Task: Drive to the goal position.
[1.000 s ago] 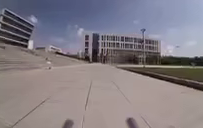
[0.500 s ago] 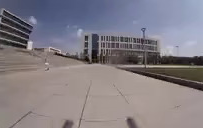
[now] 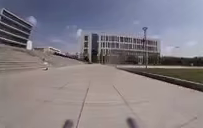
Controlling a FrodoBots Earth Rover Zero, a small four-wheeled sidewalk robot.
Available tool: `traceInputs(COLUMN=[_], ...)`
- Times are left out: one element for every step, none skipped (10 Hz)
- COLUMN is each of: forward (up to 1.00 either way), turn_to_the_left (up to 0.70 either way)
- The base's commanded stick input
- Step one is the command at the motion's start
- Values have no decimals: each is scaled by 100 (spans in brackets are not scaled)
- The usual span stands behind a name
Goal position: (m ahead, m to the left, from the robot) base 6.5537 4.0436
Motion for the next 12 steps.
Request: traceInputs(forward=[70,70,70,70,70,70,70,70,70,70,70,70], turn_to_the_left=[0,0,0,0,0,0,0,0,0,0,0,0])
